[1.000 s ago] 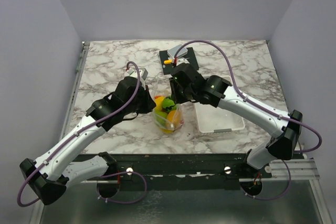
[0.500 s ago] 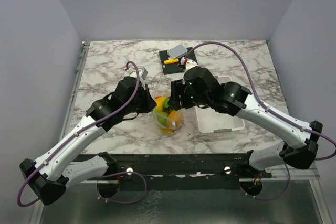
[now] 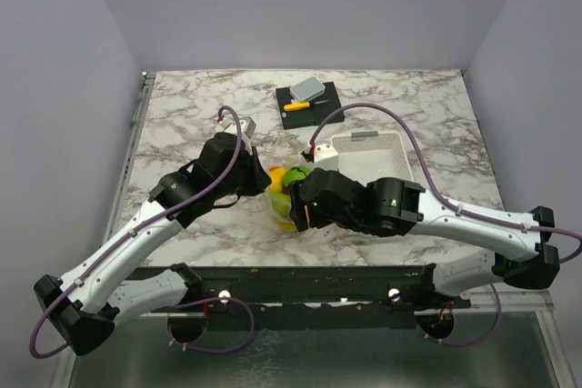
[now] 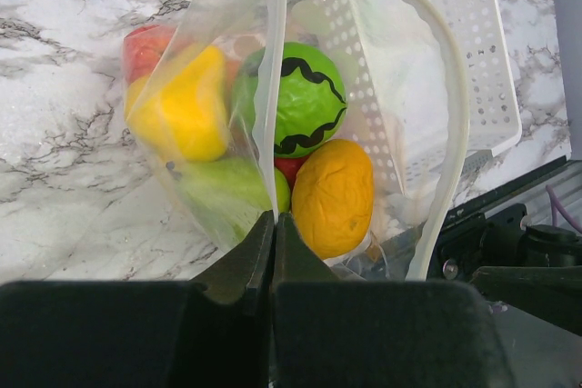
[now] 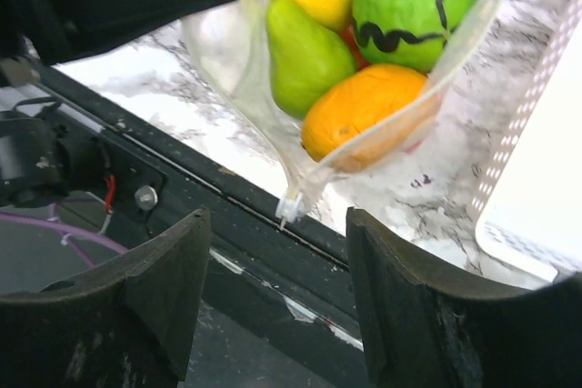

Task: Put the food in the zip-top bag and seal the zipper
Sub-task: Adjust the zipper food storage bag at the center of the board.

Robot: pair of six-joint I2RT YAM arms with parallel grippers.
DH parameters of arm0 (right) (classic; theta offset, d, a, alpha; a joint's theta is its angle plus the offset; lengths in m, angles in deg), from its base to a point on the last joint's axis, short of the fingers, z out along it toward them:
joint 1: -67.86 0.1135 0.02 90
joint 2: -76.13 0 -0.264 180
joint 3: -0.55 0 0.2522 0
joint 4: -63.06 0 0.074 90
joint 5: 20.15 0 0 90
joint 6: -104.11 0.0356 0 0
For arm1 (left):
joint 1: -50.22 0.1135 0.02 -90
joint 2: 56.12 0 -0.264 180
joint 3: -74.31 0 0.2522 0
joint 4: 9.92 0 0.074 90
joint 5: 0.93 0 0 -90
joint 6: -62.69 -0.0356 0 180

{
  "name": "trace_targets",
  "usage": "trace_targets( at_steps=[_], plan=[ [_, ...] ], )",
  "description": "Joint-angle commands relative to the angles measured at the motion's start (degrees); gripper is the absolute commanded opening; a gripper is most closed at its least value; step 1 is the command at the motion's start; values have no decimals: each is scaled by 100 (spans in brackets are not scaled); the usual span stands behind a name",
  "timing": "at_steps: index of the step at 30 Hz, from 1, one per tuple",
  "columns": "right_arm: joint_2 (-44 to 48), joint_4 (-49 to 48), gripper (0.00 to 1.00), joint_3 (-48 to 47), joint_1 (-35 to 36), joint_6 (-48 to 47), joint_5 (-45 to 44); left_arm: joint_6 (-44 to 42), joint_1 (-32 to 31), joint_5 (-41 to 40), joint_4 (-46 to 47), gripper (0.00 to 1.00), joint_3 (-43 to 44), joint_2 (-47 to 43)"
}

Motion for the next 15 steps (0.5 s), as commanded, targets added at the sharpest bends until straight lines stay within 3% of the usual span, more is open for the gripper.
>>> trace_targets(
  at_steps=[1, 15],
  plan=[
    [23, 539, 66, 183, 313, 742, -915, -2, 5, 39, 90, 0, -19, -75],
    [-436, -57, 66, 653, 726, 1105, -1823, -128, 3, 167, 73, 0, -55, -126]
  ],
)
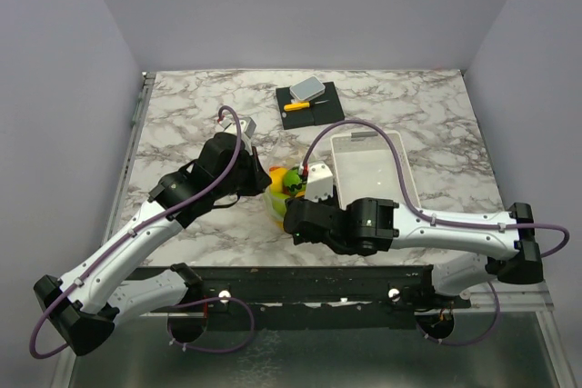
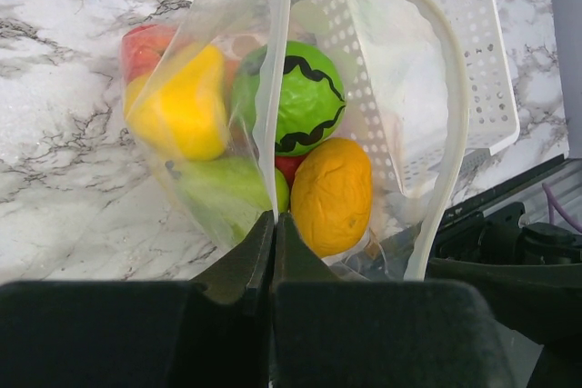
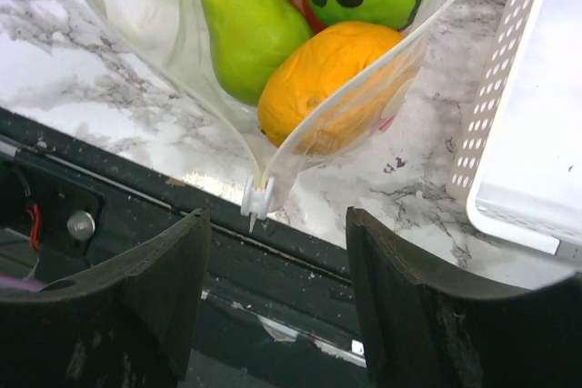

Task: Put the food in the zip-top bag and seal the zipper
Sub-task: Zip the zipper food storage bag at the center of the board.

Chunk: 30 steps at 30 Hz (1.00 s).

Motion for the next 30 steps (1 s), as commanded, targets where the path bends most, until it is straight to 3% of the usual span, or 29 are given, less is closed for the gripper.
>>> trace_targets(
  at_steps=[1, 20, 25, 30],
  plan=[
    [-159, -189, 65, 52, 49, 199, -739, -115, -1, 151, 59, 0, -55, -123],
    [-548, -656, 48, -156, 46, -64, -1275, -269, 4, 319, -16, 0, -114, -180],
    [-632, -583, 33, -256, 46, -47, -1291, -296, 6, 338, -30, 0, -142, -232],
    [-577, -497, 10, -336, 47, -49, -1245, -296, 8, 309, -52, 0, -169, -270]
  ],
)
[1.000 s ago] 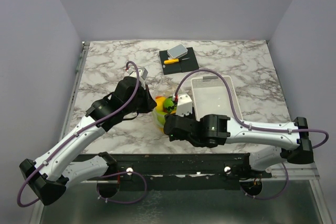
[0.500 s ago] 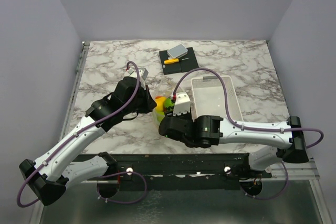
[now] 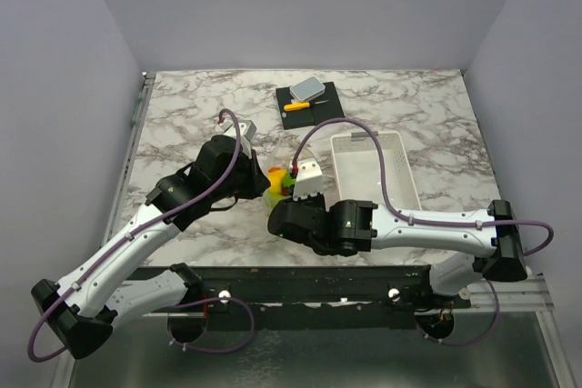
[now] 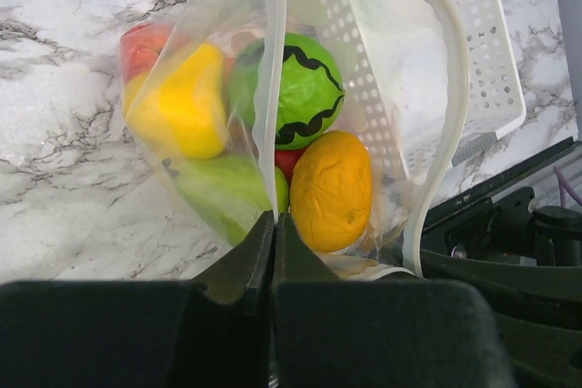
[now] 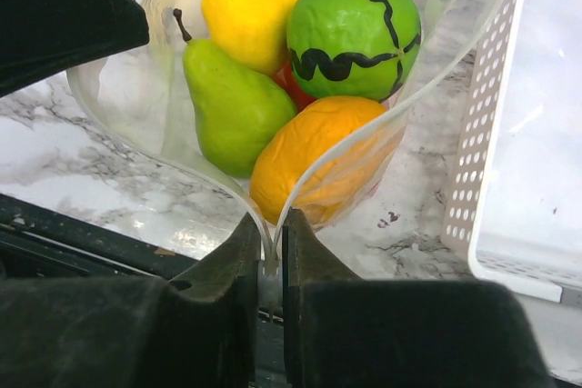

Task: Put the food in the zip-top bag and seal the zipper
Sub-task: Zip the zipper food storage bag at the center of the board.

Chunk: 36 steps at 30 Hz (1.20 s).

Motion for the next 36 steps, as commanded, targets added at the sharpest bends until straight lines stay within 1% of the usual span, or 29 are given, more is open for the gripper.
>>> trace_targets(
  at_steps=[1, 2, 4, 5, 9, 12, 19, 24, 28, 32, 36],
  plan=[
    [10, 70, 6, -277, 43, 36, -219, -60, 7, 125, -31, 0, -73, -136],
    [35, 80, 1, -320, 43, -24, -205, -54, 4, 113, -35, 0, -66, -146],
    [79, 73, 1, -405, 45, -231, -151, -56, 5, 66, -67, 0, -45, -163],
    [105, 66, 1, -455, 43, -384, -102, -62, 4, 57, -101, 3, -22, -165],
    [153, 20, 1, -707, 42, -1040, 289, -161, 8, -217, -263, 23, 188, -165],
    [117, 205, 1, -995, 43, -1391, 588, -228, 3, -247, -296, 30, 380, -212],
    [172, 666, 1, -1479, 42, -1919, 1176, -434, 3, -537, -549, 35, 952, -315],
    [176, 1122, 1, -1811, 46, -2240, 1612, -686, 3, -545, -819, 39, 1500, -306],
    [225, 1358, 1, -2006, 45, -2456, 2052, -1000, 5, -334, -918, 43, 1801, -350],
    [280, 1544, 1, -2197, 42, -2690, 2513, -1417, 3, 9, -813, 47, 1837, -506],
    [304, 1771, 1, -2468, 42, -2887, 2970, -1748, 4, 609, -671, 49, 1776, -685]
  ],
)
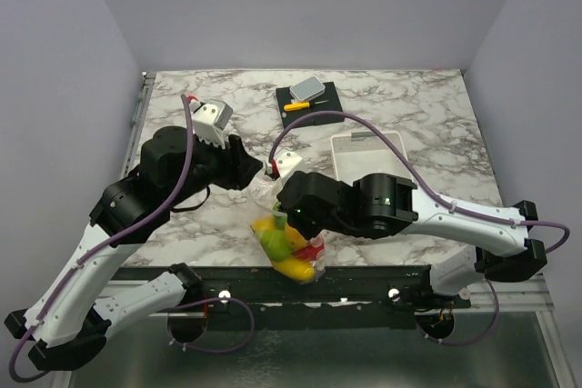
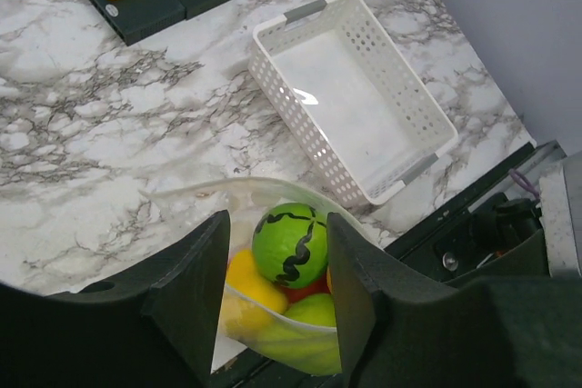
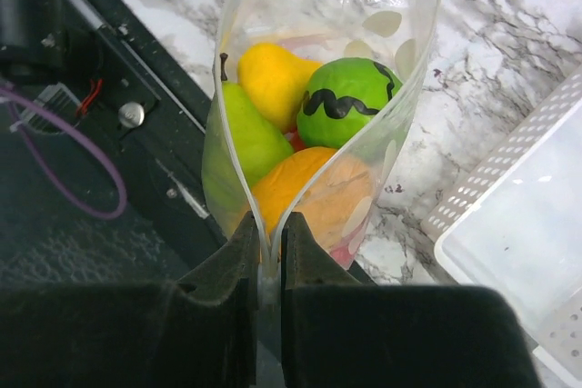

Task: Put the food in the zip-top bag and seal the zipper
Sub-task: Zip the zipper food storage bag at the center of the board.

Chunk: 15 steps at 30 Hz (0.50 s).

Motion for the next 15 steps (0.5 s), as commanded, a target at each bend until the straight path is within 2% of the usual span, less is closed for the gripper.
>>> trace_targets(
  at_steps=[1, 7, 15],
  plan=[
    [235, 321, 1, -446, 46, -408, 795, -607, 8, 846, 103, 51, 34, -256],
    [186, 711, 1, -1018, 44, -715, 1554, -872, 8, 2321, 467, 55, -20, -423],
    [48, 1090, 1, -1696, 43, -1078, 2671, -1206, 3, 3904, 813, 61, -112, -512]
  ],
)
